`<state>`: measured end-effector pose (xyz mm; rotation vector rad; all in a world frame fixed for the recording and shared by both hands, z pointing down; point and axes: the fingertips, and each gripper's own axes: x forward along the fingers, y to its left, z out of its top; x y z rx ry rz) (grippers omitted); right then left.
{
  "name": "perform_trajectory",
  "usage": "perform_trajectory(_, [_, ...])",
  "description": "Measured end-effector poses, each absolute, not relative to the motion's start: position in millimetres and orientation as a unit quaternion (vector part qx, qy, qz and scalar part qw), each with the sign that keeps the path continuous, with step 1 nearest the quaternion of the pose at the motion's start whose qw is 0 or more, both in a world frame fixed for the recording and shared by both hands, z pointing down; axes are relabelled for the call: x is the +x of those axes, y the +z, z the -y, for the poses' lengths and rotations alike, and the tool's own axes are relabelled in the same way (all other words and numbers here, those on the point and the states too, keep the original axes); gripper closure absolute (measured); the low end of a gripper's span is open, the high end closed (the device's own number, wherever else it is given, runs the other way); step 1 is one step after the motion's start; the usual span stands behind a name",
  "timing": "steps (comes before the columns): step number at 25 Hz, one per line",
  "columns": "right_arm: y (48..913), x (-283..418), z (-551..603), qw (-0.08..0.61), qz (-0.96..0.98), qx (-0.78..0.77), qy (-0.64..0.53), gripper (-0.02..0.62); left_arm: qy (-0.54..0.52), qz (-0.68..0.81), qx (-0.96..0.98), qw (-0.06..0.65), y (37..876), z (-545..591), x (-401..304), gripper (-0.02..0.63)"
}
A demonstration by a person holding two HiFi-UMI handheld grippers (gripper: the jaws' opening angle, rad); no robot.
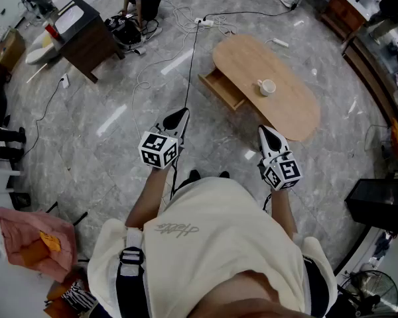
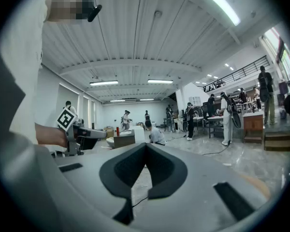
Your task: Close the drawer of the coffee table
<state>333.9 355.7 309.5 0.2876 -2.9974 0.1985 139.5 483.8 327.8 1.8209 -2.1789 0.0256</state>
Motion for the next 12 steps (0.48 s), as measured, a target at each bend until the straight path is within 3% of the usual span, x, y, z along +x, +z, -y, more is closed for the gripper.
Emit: perform_trajectory(12, [308,303,-359,0.069,0.99,0.106,0.062,0.601,0.008,0.746,0.648,0.154,330,-479,115,0.601])
